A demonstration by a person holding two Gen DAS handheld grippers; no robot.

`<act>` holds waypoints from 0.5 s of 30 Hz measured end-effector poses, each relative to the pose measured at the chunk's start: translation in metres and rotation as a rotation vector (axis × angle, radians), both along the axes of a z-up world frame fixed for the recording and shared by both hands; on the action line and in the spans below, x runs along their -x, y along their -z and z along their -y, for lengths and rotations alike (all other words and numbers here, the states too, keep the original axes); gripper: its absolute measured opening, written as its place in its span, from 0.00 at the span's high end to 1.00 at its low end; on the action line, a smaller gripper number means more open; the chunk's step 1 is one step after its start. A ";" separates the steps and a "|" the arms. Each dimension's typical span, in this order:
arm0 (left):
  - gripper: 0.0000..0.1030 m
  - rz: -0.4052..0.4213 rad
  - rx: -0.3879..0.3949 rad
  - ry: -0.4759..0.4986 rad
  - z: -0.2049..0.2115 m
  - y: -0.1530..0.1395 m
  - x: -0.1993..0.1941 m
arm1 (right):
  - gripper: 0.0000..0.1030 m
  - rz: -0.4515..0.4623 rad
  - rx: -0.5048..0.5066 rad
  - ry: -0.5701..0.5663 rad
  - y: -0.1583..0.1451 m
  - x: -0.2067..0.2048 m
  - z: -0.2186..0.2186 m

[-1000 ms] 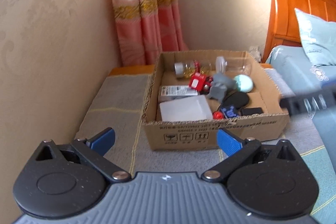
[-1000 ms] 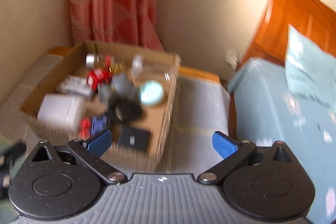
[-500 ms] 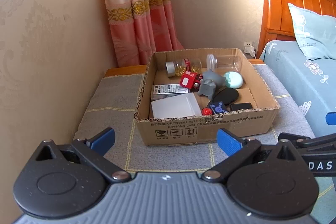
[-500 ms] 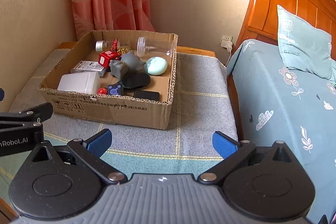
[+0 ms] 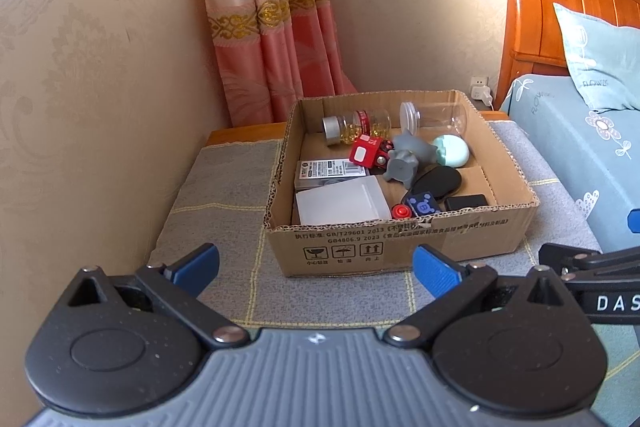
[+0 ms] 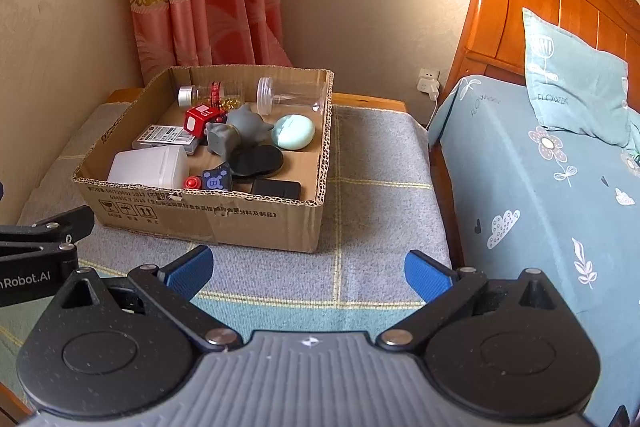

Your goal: Organize rigid objects

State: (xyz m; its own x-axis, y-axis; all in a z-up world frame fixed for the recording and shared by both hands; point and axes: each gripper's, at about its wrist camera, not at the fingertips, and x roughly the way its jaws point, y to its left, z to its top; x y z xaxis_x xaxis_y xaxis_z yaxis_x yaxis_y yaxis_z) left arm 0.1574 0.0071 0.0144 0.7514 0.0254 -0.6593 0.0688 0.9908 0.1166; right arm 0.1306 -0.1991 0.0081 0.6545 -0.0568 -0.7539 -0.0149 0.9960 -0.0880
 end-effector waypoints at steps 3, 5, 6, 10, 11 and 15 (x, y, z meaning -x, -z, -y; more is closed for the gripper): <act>0.01 0.000 0.001 -0.001 0.000 0.000 0.000 | 0.00 0.004 0.002 0.004 0.000 0.000 -0.001; 0.01 0.003 -0.002 -0.003 -0.001 0.000 0.000 | 0.00 0.007 0.004 0.008 -0.001 0.000 0.000; 0.01 0.004 0.000 -0.005 -0.001 0.000 0.000 | 0.00 0.007 0.004 0.007 -0.001 0.000 -0.001; 0.01 0.006 0.002 -0.009 -0.003 0.000 0.000 | 0.00 0.013 0.008 0.007 -0.002 0.001 -0.001; 0.01 0.006 0.001 -0.010 -0.003 -0.001 0.000 | 0.00 0.014 0.009 0.007 -0.002 0.001 -0.001; 0.01 0.008 -0.002 -0.010 -0.003 -0.001 0.001 | 0.00 0.014 0.011 0.008 -0.003 0.000 -0.001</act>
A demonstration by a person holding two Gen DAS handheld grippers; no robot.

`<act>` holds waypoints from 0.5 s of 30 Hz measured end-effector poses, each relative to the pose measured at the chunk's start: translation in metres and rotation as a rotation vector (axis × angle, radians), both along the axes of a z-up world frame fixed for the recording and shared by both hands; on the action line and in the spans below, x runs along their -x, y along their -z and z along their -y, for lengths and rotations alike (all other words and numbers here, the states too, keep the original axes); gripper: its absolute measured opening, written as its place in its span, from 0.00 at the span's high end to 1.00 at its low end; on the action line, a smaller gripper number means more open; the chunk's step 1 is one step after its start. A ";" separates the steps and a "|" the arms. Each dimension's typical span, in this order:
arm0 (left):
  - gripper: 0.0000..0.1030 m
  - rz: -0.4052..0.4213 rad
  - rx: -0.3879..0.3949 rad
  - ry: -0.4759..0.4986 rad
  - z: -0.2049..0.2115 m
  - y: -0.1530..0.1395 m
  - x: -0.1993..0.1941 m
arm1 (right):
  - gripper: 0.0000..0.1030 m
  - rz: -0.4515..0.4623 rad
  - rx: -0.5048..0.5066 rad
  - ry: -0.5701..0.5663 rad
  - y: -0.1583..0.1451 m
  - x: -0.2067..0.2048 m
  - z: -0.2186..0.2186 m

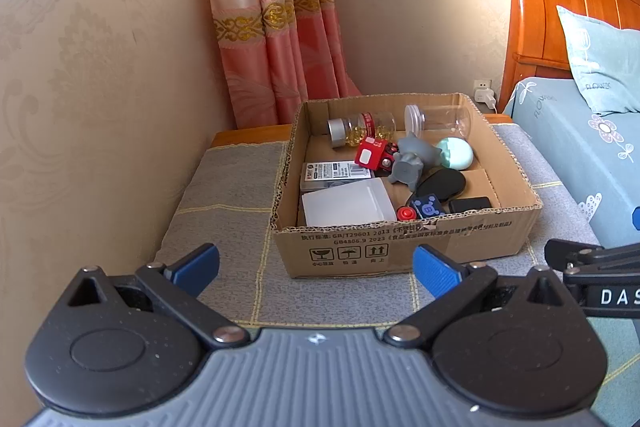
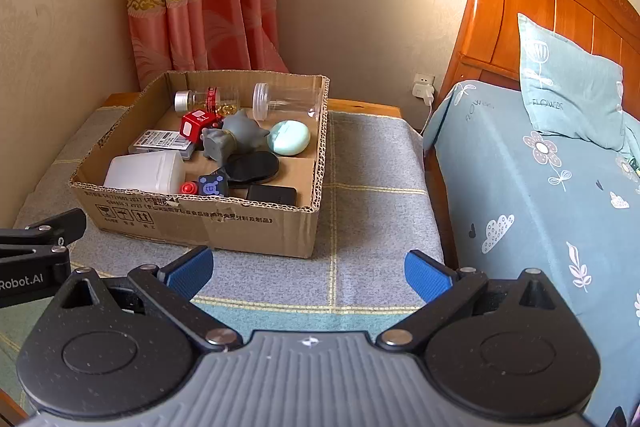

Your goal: Organize rigid objects

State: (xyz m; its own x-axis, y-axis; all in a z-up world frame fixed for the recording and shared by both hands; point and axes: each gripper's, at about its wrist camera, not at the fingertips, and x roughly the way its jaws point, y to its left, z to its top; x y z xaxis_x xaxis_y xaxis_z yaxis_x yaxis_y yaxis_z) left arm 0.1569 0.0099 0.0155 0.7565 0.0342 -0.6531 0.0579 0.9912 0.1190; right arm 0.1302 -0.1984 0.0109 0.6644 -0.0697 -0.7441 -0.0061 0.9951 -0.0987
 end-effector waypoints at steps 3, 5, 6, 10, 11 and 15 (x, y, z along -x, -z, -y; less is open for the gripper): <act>0.01 0.000 -0.006 -0.003 0.001 0.000 0.000 | 0.00 0.004 -0.005 0.004 -0.001 0.000 0.001; 0.01 -0.002 -0.009 -0.002 0.002 -0.001 0.000 | 0.00 0.006 -0.003 0.004 -0.001 -0.001 0.001; 0.01 -0.005 -0.012 -0.002 0.002 0.000 0.000 | 0.00 0.008 -0.001 0.005 -0.001 -0.001 0.001; 0.01 -0.006 -0.019 0.001 0.005 -0.001 0.000 | 0.00 0.011 -0.001 0.006 -0.001 -0.001 0.001; 0.01 -0.006 -0.021 0.000 0.005 -0.001 0.000 | 0.00 0.012 -0.002 0.007 -0.001 -0.002 0.002; 0.01 -0.007 -0.022 0.000 0.005 -0.001 0.000 | 0.00 0.015 -0.002 0.009 -0.002 -0.002 0.002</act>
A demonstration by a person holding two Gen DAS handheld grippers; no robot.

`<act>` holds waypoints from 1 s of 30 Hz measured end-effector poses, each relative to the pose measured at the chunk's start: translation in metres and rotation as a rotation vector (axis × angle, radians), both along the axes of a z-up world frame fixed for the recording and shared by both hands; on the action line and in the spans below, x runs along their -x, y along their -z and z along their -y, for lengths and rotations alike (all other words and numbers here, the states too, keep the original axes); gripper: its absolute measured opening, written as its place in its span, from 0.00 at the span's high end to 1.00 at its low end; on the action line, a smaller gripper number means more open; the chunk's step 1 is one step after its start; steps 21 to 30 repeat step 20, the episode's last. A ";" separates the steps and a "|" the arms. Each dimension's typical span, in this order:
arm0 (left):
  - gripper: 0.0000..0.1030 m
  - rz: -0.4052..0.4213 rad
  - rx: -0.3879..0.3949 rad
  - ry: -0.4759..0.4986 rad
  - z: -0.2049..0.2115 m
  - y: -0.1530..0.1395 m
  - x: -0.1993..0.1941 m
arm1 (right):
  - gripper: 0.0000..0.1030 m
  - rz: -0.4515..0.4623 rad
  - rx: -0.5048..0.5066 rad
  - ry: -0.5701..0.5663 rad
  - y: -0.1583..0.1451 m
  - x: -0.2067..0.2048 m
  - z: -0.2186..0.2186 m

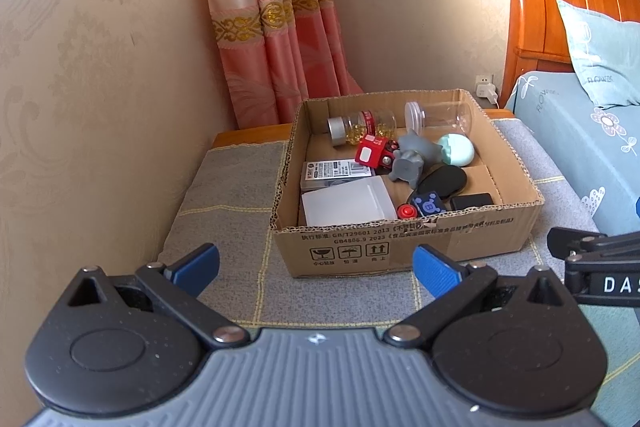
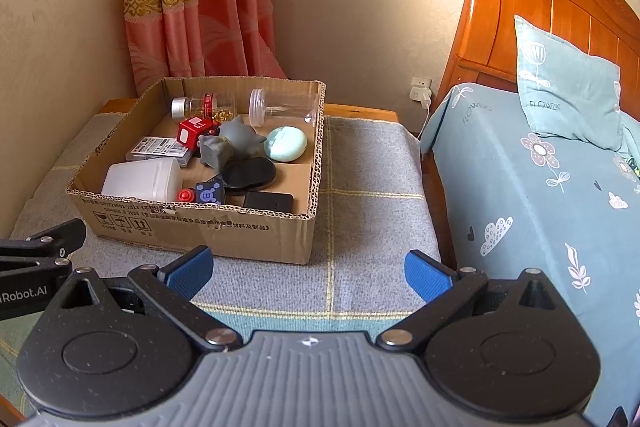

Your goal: Organize rigid objects

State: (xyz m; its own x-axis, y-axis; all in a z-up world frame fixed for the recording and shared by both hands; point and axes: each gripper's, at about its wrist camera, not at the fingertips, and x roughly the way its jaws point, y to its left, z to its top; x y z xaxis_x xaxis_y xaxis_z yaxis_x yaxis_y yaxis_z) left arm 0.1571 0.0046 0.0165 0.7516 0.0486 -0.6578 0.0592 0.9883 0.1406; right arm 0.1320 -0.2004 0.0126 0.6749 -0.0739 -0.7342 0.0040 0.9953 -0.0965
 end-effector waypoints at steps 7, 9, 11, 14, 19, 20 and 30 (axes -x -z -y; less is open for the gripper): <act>0.01 0.000 0.000 0.001 0.000 0.000 0.000 | 0.00 -0.002 0.002 -0.005 0.000 0.000 -0.001; 0.01 0.000 0.002 0.003 0.000 0.000 0.000 | 0.00 -0.001 0.002 -0.006 0.000 0.001 -0.001; 0.01 0.000 0.001 0.003 0.000 0.000 0.000 | 0.00 -0.001 0.000 -0.007 0.000 0.001 -0.002; 0.01 0.000 0.001 0.002 0.000 0.000 0.001 | 0.00 -0.002 0.003 -0.007 0.001 0.002 -0.002; 0.01 -0.001 0.003 0.003 0.000 0.000 0.002 | 0.00 0.000 0.003 -0.007 0.001 0.002 -0.002; 0.01 -0.001 0.003 0.004 0.000 0.000 0.002 | 0.00 0.000 0.002 -0.007 0.001 0.002 -0.002; 0.01 -0.001 0.003 0.004 0.000 0.000 0.002 | 0.00 0.000 0.002 -0.007 0.001 0.002 -0.002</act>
